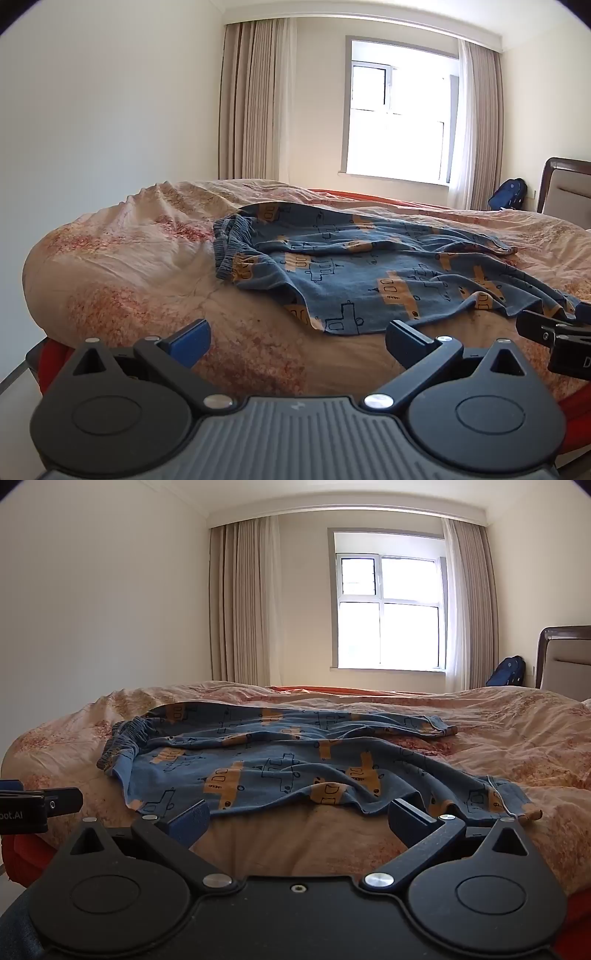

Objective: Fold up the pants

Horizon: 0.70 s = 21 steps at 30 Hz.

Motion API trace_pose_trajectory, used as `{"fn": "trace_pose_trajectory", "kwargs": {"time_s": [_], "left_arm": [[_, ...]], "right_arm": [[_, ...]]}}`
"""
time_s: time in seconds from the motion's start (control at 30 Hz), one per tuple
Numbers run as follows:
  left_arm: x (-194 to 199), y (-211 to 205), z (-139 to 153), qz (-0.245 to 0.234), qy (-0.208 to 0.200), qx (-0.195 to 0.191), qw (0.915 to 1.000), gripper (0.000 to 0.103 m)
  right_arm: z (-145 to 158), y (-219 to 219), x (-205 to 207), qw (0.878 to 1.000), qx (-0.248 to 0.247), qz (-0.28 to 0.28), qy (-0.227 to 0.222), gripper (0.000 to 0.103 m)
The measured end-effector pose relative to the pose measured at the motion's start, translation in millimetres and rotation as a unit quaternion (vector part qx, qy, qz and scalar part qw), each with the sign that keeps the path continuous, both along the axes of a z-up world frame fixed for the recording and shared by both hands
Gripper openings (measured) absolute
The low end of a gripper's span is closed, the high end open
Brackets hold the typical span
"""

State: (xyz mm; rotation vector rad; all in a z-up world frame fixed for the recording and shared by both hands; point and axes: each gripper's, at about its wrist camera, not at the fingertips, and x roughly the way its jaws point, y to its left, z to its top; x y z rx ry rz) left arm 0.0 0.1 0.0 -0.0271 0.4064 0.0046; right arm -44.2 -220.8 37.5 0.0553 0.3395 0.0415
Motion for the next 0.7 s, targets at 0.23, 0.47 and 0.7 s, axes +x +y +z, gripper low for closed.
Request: {"fn": "trace_pose_trajectory", "kwargs": {"time_s": [0.23,0.47,0.7], "left_arm": [[-0.5,0.5,0.8,-0.001,0.001,0.000,1.0000,0.103],[0.1,0.4,0.0,-0.001,0.002,-0.002,1.0000,0.103],[0.2,0.3,0.0,-0.001,0.003,-0.001,1.0000,0.103]], "right_arm": [[-0.2,0.1,0.2,1.000,0.000,0.000,0.002,0.103],[-0.3,-0.1,0.1,1.000,0.001,0.000,0.003,0.103],[-0.3,-0.2,-0.1,1.000,0.000,0.000,0.003,0.103]]}}
